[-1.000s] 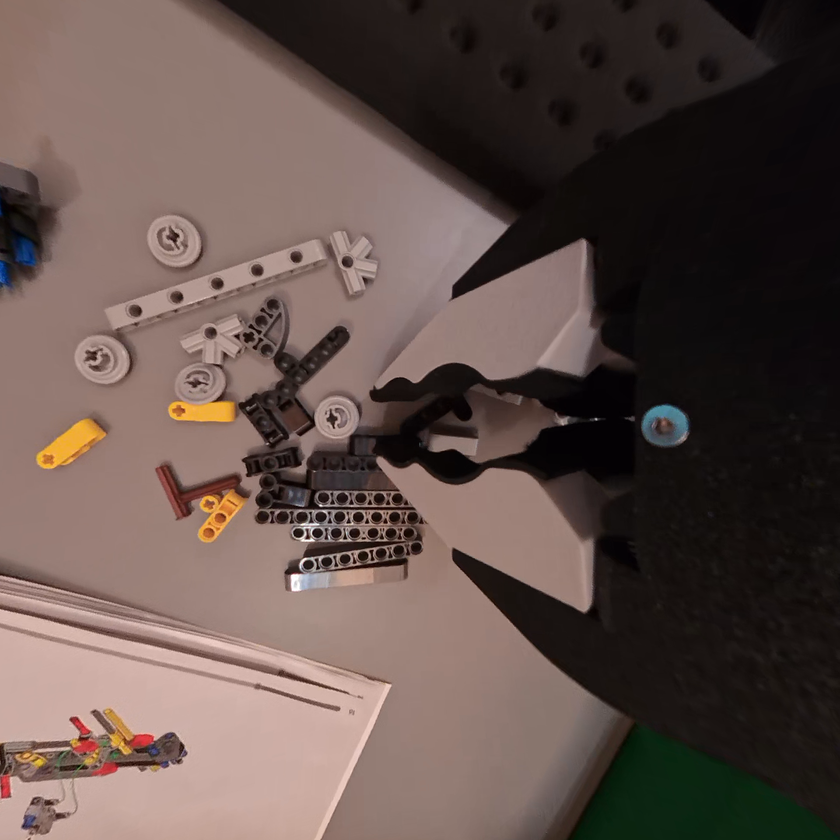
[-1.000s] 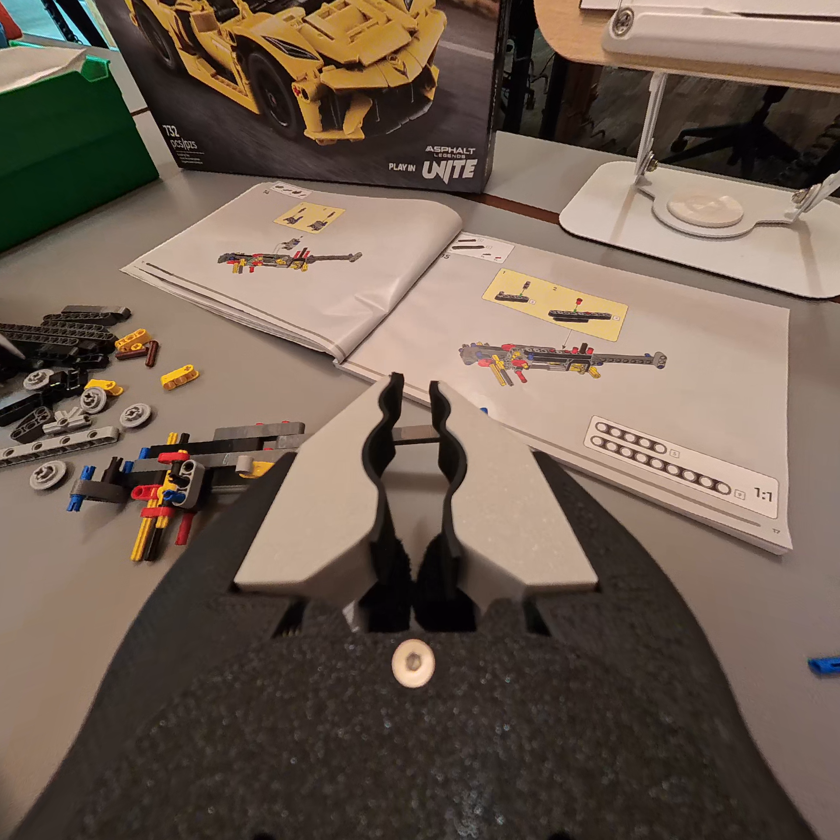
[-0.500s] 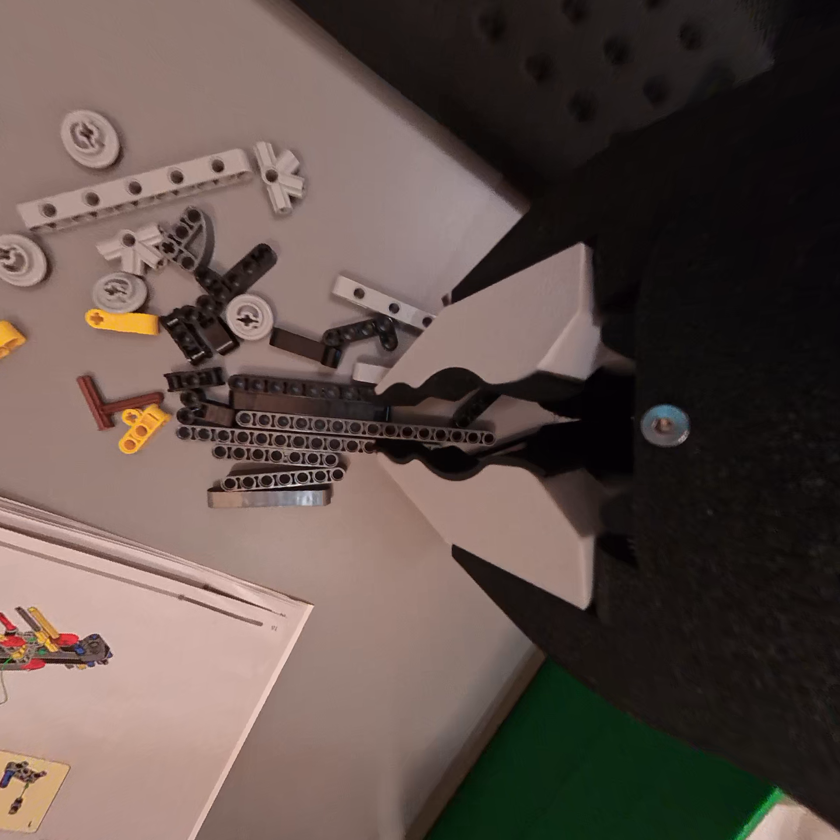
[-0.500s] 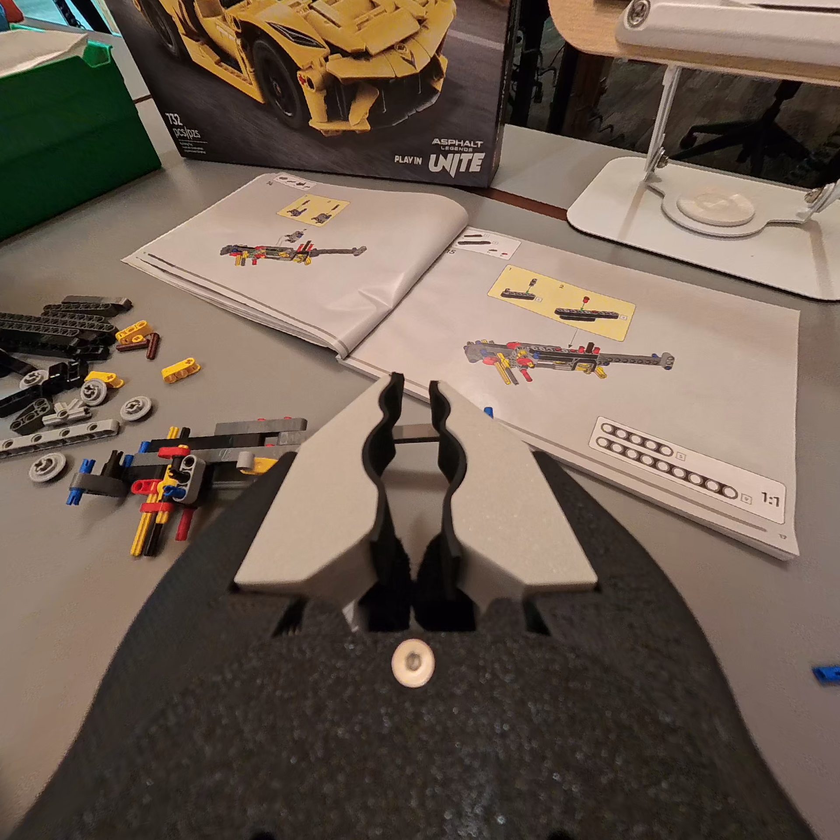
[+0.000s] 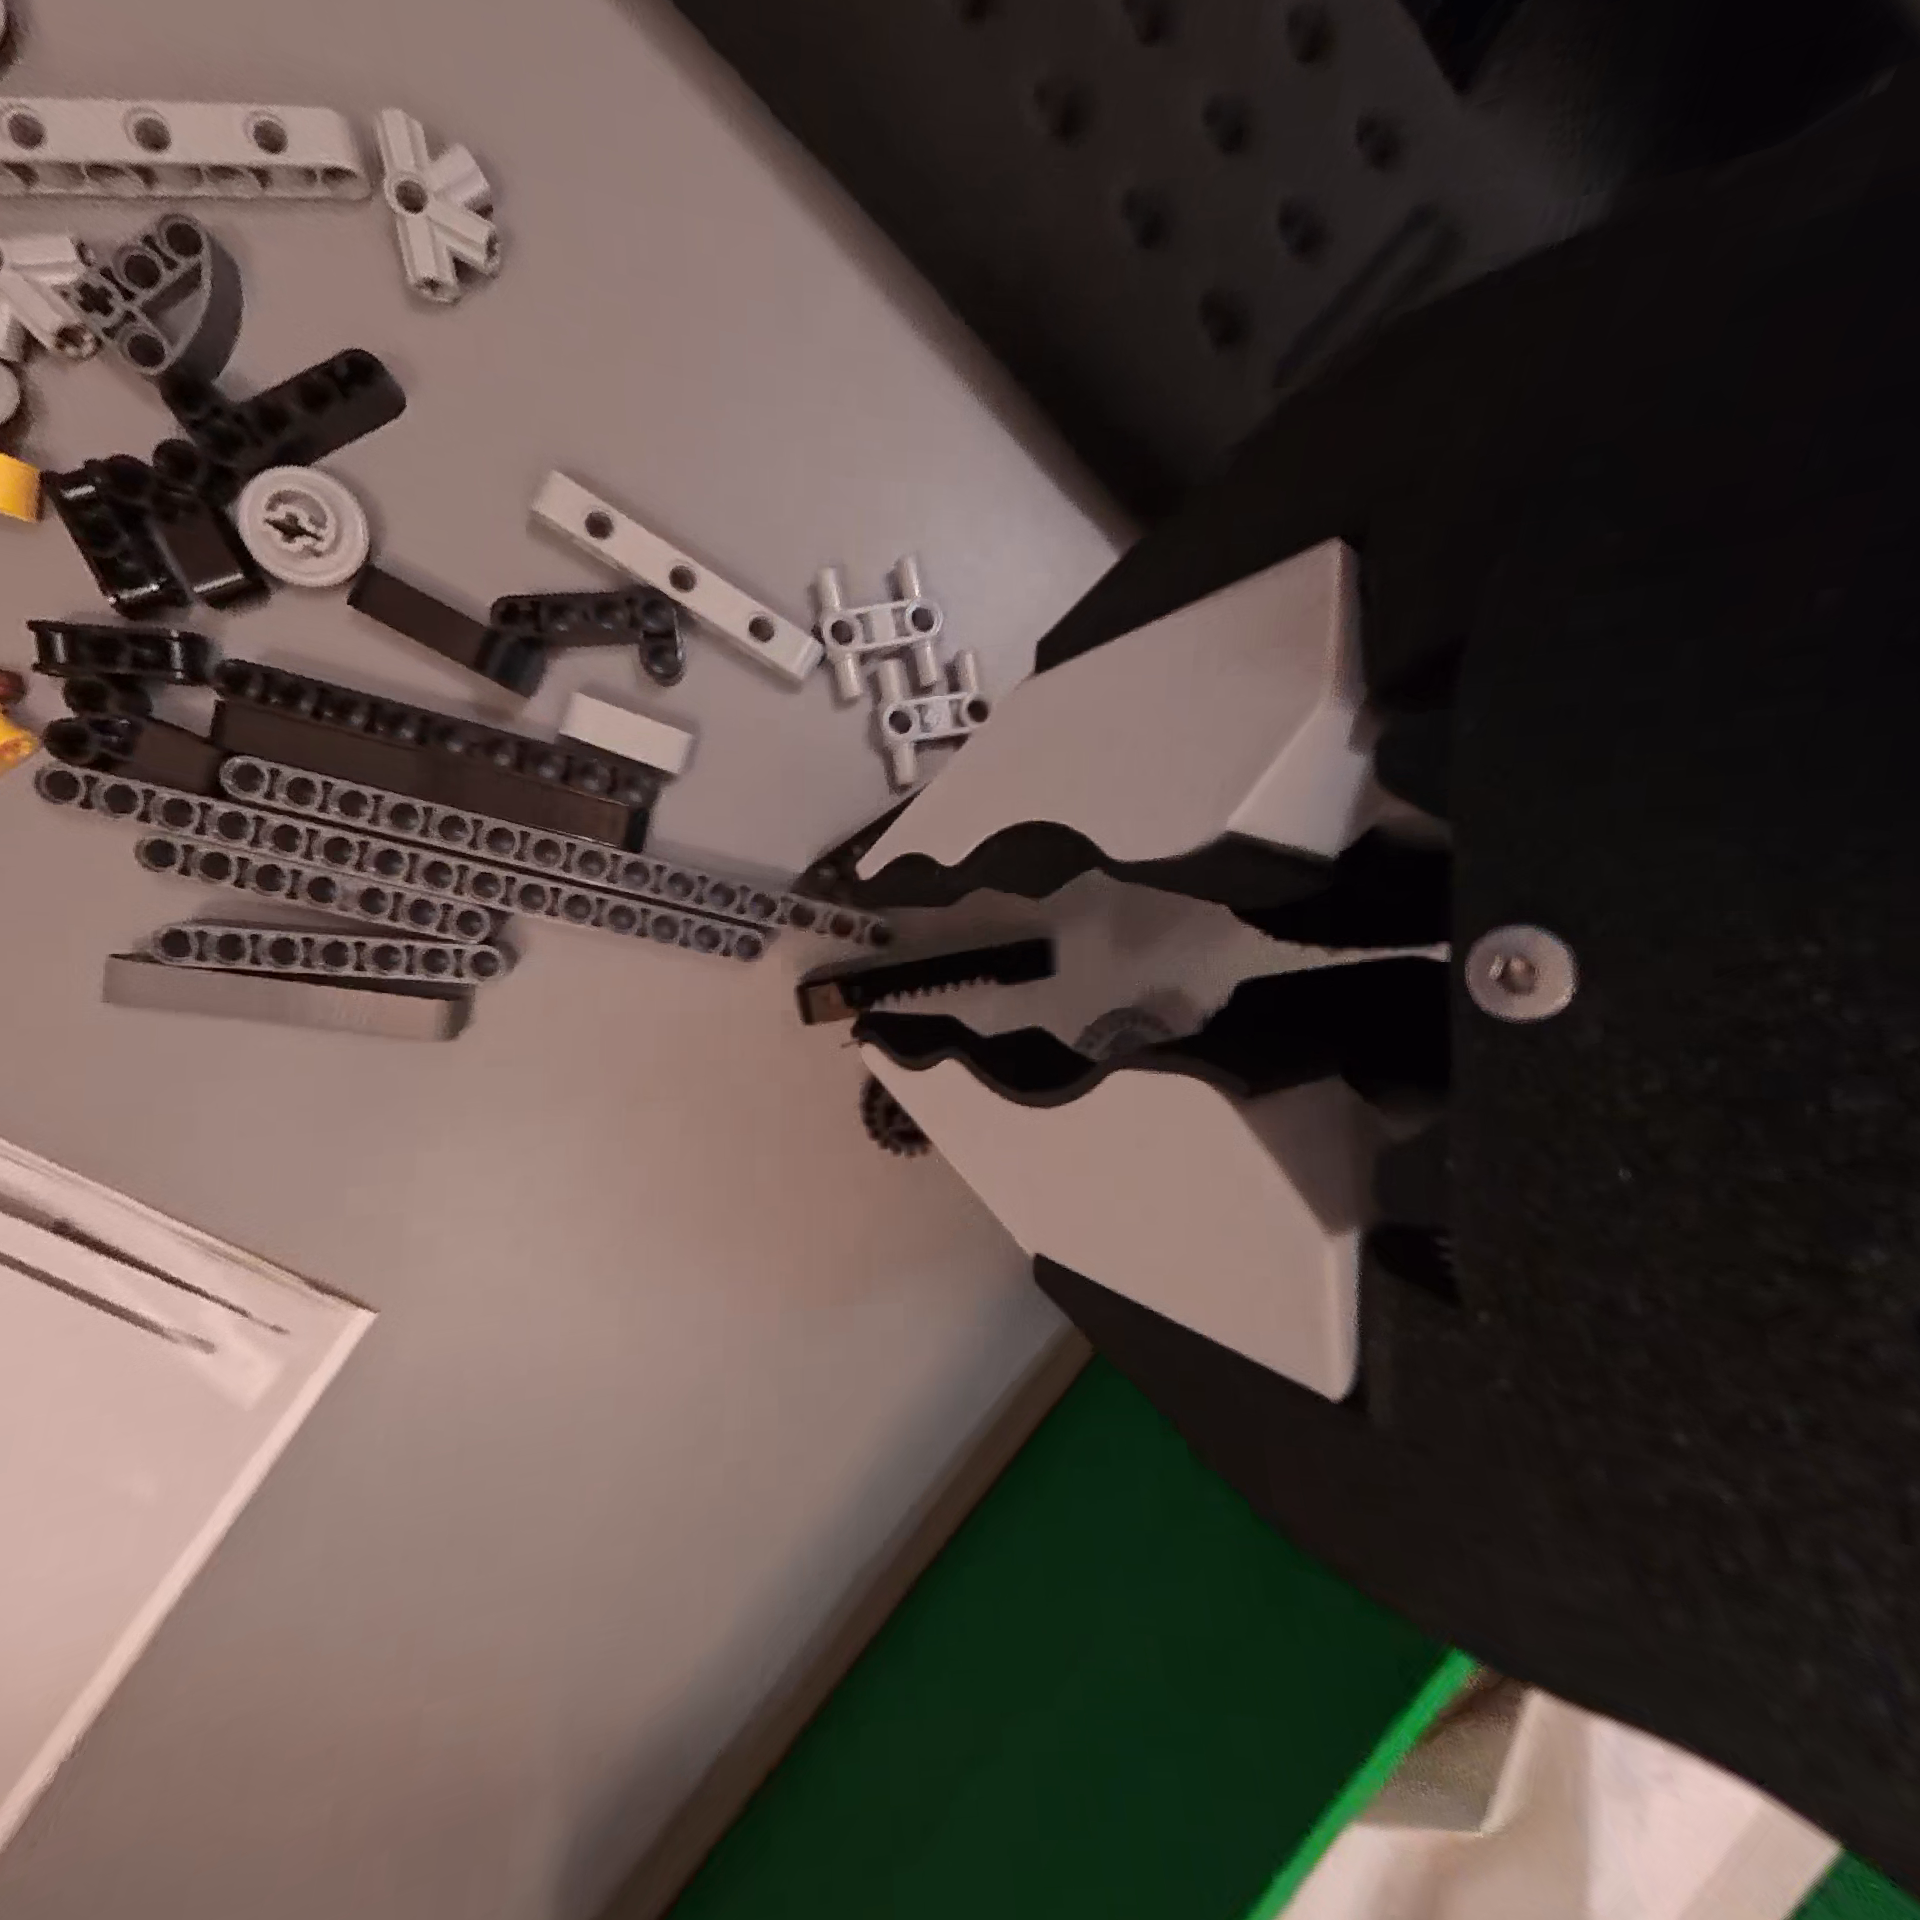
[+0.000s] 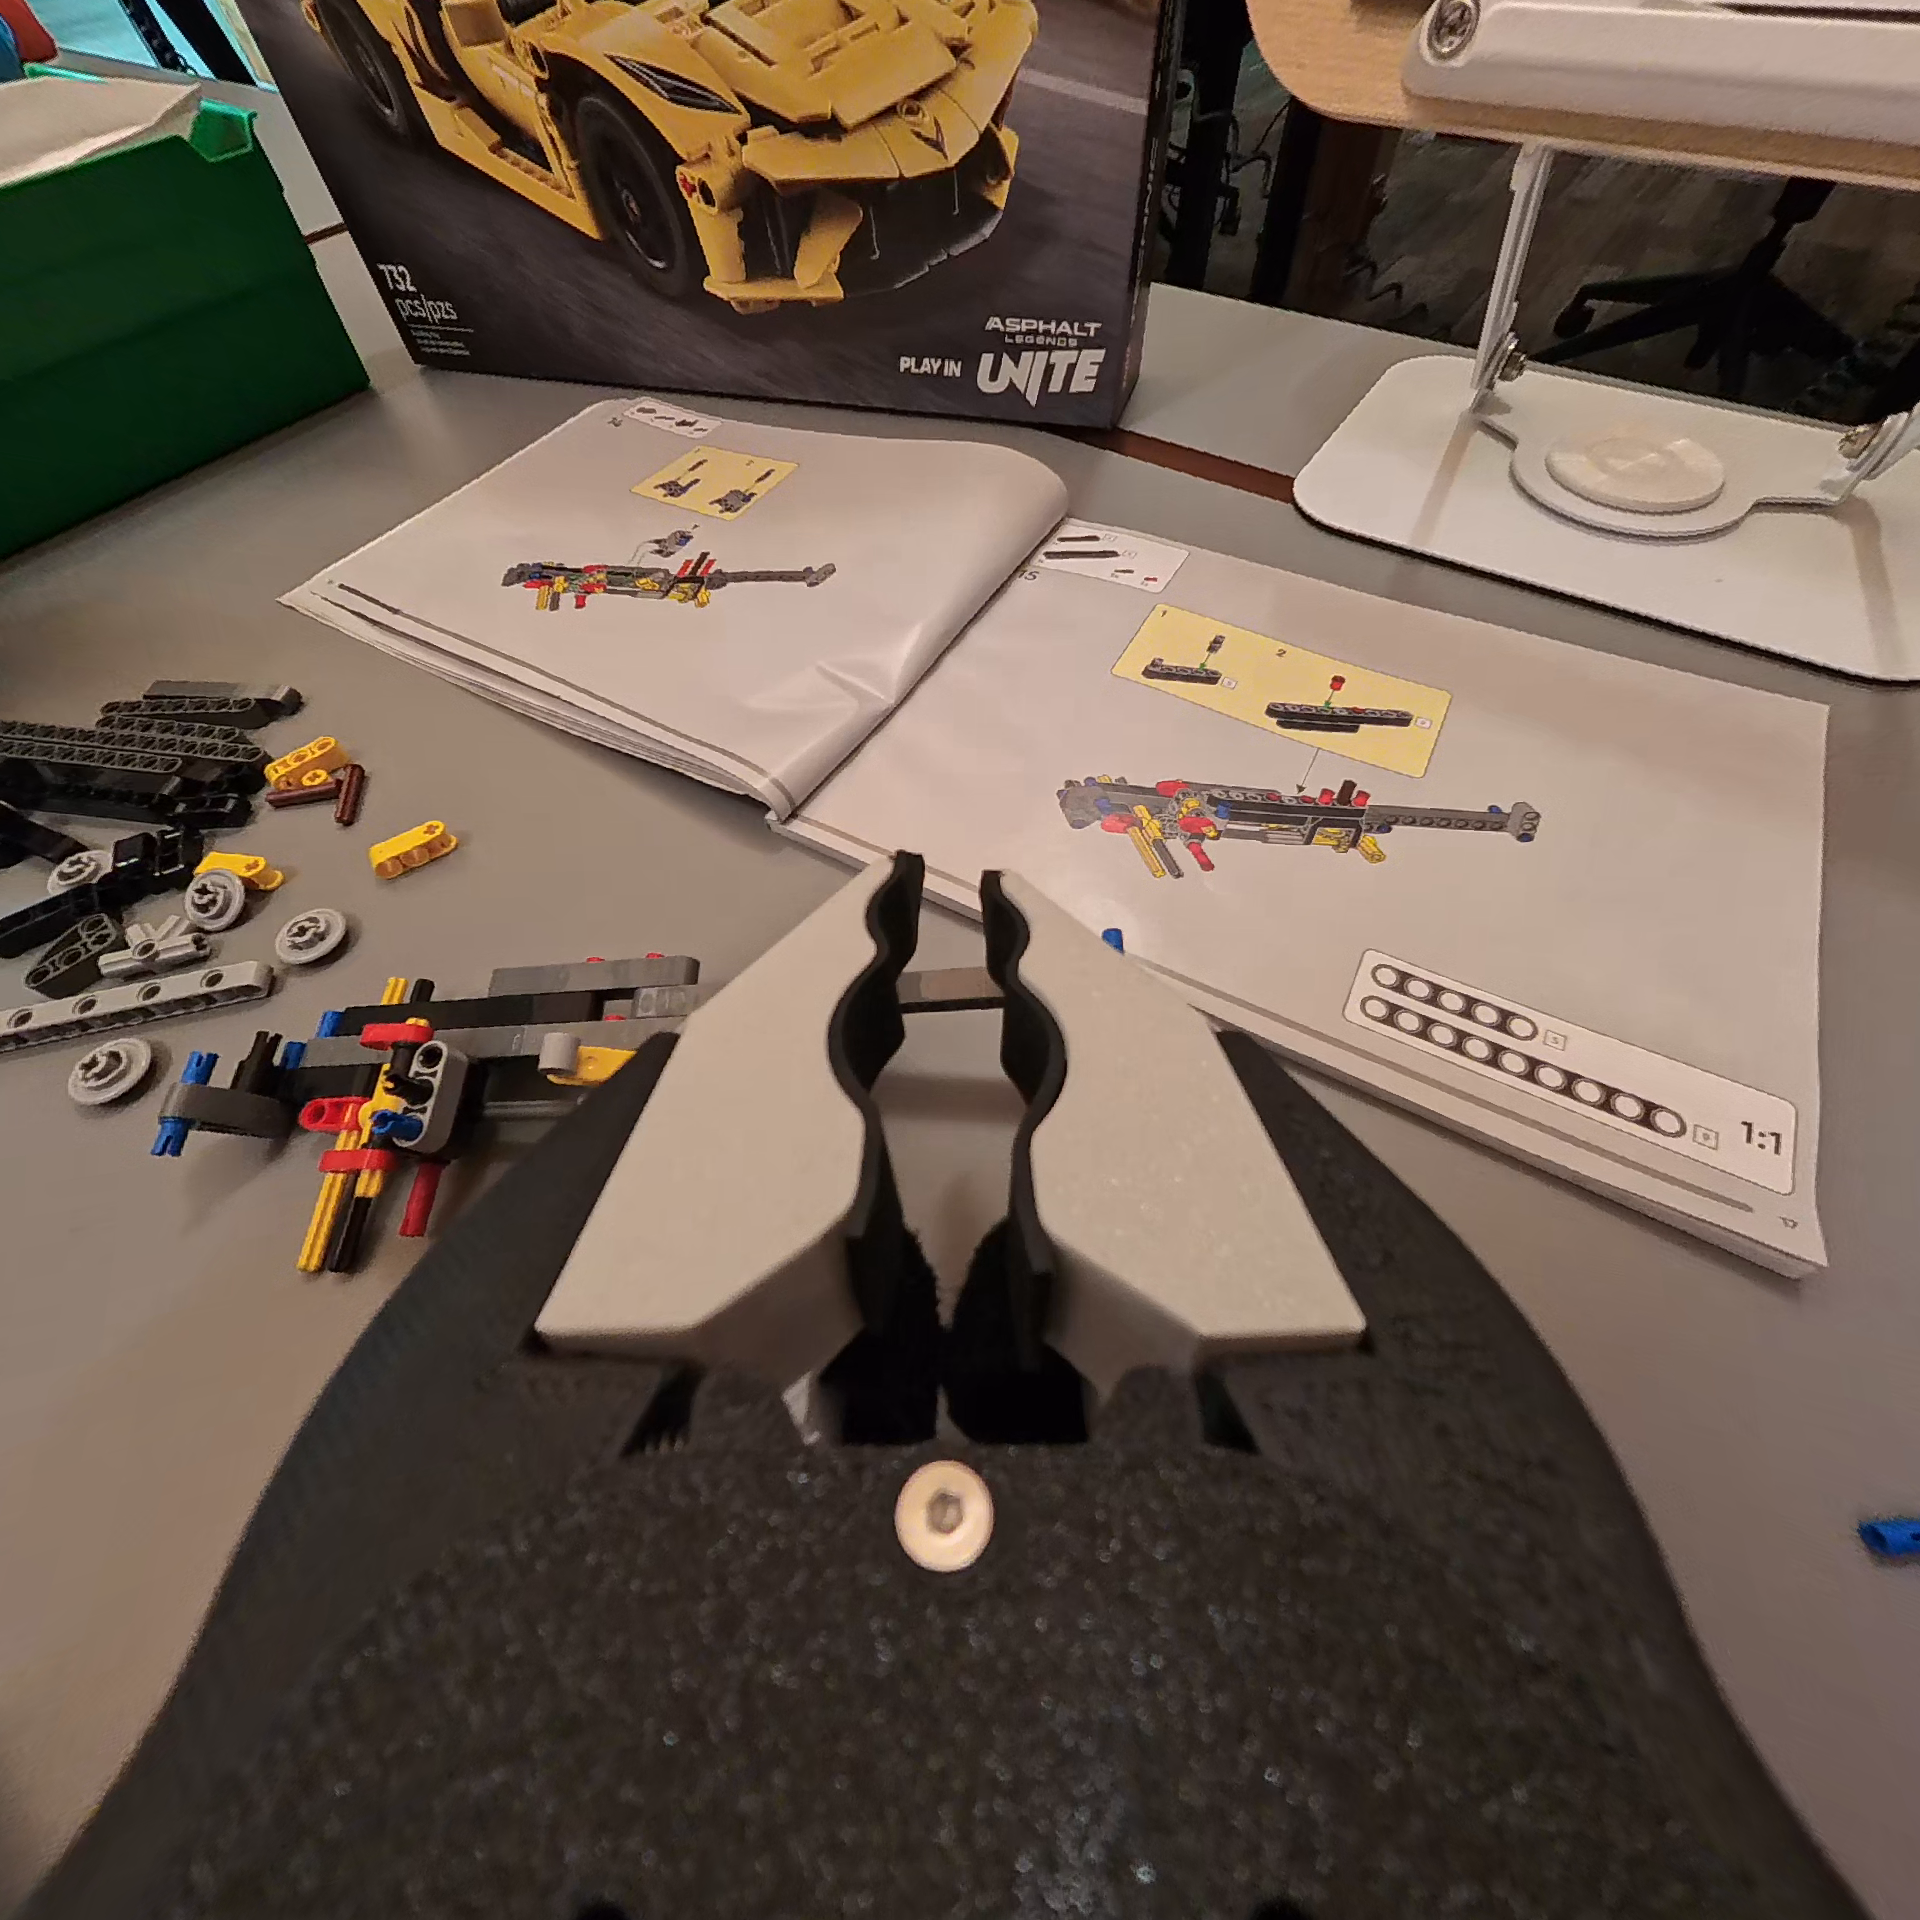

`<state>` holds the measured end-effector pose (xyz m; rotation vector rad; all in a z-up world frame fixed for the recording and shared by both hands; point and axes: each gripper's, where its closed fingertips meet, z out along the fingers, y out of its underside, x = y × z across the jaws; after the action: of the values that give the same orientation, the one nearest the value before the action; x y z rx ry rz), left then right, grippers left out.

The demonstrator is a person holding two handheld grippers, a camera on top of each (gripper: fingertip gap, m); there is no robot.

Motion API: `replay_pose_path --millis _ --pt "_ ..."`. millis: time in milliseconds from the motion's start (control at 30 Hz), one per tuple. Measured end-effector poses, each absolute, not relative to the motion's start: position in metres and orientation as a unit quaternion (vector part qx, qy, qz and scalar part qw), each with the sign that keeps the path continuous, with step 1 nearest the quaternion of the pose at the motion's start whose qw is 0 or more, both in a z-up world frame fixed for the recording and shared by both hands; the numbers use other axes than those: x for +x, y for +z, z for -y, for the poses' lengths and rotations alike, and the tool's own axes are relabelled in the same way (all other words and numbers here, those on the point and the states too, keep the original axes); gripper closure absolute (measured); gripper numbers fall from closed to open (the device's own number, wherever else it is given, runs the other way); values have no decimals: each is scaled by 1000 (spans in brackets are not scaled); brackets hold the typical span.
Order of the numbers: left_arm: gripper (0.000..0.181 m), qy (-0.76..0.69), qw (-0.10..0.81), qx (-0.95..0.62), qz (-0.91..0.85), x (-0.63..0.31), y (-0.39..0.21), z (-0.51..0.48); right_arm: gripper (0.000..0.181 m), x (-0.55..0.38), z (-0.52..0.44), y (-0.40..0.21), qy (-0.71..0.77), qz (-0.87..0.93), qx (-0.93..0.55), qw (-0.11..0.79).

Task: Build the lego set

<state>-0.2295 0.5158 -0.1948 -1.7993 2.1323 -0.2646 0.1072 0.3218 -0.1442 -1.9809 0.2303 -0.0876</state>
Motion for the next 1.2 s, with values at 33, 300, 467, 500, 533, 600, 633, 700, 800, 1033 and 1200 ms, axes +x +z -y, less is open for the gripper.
replay_pose_path --millis 33,300,467,500,533,600,633,700,800,1033,1200 --pt "163 -94 170 -646 -738 -233 -193 -515 170 107 -322 -144 -36 -97 -834 542" --pt "167 -105 166 -699 -687 -230 -206 -493 170 106 -322 -143 -34 -96 -834 543" --pt "162 -94 165 -725 -662 -235 -207 -503 170 106 -322 -144 -36 -95 -834 543" --pt "162 -101 170 -726 -659 -235 -204 -503 170 107 -322 -143 -35 -95 -833 544" --pt "162 -107 173 -727 -656 -236 -201 -503 170 107 -322 -143 -34 -96 -833 544" --pt "162 -104 176 -726 -657 -238 -198 -503 170 106 -322 -143 -30 -97 -833 544" --pt "163 -100 174 -726 -658 -240 -199 -504 170 106 -323 -144 -28 -96 -834 543" --pt "165 -105 157 -733 -653 -241 -204 -501 170 104 -323 -144 -29 -93 -835 542" --pt "165 -122 142 -740 -646 -239 -211 -497 170 104 -323 -145 -33 -89 -836 540" --pt "175 -106 160 -720 -667 -229 -190 -504 171 108 -321 -141 -40 -97 -830 548" --pt "175 -193 275 -566 -753 -111 -54 -475 172 90 -303 -127 -21 -113 -801 588"
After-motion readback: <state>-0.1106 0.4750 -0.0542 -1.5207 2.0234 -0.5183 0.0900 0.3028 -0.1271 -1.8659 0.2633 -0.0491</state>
